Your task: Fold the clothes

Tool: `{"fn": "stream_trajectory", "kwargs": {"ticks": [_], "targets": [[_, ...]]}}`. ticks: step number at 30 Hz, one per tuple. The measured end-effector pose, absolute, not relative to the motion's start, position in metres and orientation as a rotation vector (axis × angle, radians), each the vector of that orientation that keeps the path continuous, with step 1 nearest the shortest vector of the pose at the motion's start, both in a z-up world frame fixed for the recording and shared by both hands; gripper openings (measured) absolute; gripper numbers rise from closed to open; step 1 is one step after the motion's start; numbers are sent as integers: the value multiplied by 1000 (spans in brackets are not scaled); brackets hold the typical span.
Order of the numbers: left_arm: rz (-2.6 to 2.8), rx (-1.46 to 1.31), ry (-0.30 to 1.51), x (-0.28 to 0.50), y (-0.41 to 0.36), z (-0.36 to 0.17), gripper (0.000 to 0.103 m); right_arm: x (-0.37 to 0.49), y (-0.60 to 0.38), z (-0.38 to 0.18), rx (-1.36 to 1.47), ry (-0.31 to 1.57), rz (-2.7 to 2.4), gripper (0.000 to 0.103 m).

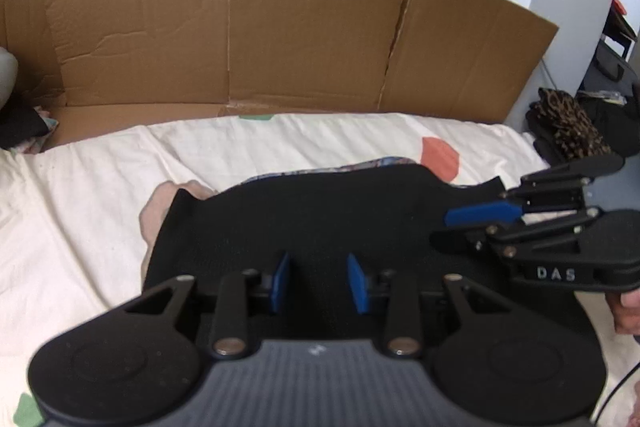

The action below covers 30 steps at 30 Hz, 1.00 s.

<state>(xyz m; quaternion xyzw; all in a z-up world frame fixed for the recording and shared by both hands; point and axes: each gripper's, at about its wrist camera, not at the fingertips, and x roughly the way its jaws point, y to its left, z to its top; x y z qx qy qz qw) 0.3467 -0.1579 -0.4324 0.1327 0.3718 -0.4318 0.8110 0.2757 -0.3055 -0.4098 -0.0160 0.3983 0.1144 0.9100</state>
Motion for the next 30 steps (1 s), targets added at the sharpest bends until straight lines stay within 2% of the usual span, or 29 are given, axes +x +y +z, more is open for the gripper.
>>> {"fn": "stream_trajectory", "kwargs": {"ticks": [15, 30], "targets": [[-909, 266, 788, 370, -180, -445, 37, 307, -304, -413, -31, 776, 168, 23], [-913, 259, 864, 380, -183, -456, 39, 321, -311, -432, 24, 848, 204, 24]]}}
